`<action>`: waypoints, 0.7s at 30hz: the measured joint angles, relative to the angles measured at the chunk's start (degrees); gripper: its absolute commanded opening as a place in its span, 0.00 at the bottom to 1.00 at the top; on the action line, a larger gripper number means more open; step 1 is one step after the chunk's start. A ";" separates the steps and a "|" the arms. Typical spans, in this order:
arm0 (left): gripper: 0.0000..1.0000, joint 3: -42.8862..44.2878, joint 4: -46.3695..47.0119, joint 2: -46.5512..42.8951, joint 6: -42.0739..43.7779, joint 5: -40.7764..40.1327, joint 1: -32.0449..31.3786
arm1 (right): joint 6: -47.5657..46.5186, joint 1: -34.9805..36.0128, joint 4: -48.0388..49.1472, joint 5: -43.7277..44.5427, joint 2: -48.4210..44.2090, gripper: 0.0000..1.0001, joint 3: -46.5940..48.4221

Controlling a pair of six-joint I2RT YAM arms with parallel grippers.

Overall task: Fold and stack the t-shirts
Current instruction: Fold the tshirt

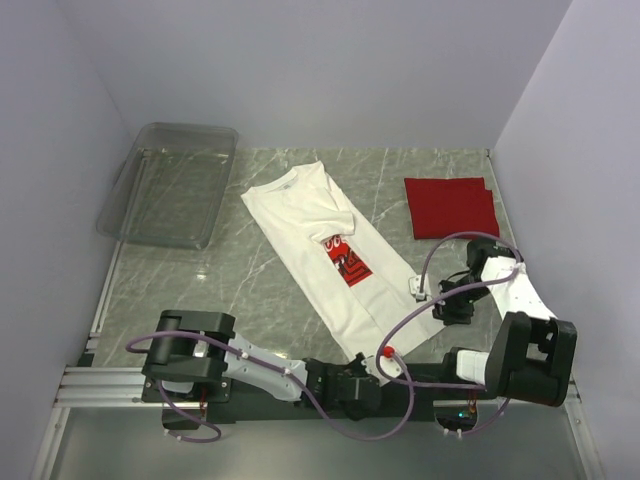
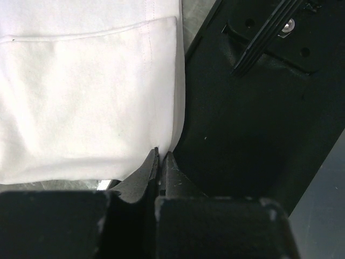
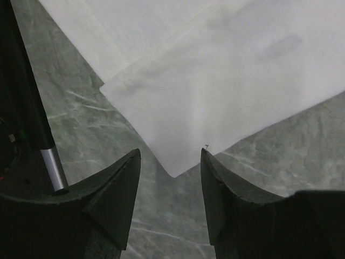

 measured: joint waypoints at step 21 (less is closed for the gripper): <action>0.01 -2.29 3.63 -1.09 -1.75 1.64 0.74 | -1.81 4.42 11.41 5.64 -4.87 0.32 -11.67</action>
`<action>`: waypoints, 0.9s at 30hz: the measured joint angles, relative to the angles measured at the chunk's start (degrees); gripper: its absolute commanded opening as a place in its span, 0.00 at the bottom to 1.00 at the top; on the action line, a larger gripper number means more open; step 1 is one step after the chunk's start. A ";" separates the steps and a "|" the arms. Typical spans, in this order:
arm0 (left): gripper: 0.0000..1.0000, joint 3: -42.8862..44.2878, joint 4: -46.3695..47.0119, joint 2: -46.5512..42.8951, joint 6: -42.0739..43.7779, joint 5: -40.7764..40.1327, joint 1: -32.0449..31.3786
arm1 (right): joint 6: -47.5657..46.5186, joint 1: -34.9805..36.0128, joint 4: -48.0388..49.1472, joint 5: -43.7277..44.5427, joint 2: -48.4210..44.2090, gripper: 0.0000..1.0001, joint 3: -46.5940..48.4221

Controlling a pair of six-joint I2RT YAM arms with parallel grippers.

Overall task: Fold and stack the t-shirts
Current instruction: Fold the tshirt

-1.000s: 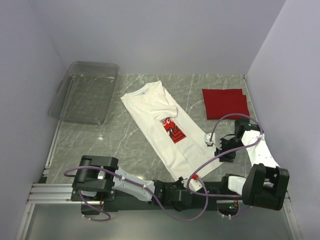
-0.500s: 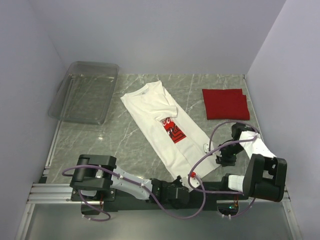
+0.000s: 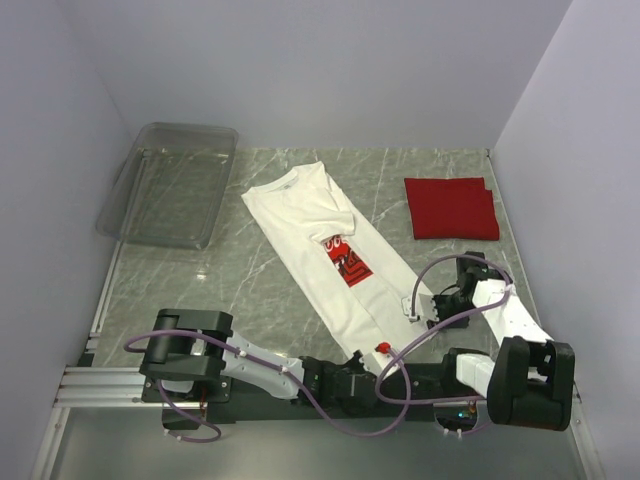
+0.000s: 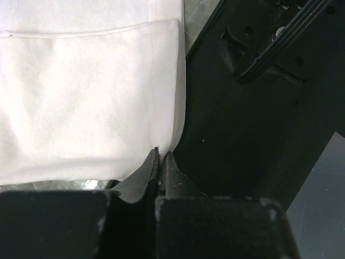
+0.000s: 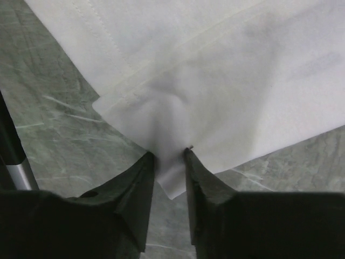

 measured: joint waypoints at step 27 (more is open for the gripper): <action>0.01 -17.03 10.43 -23.54 -4.46 17.49 17.79 | 15.39 5.79 -10.16 -13.97 7.96 0.00 21.35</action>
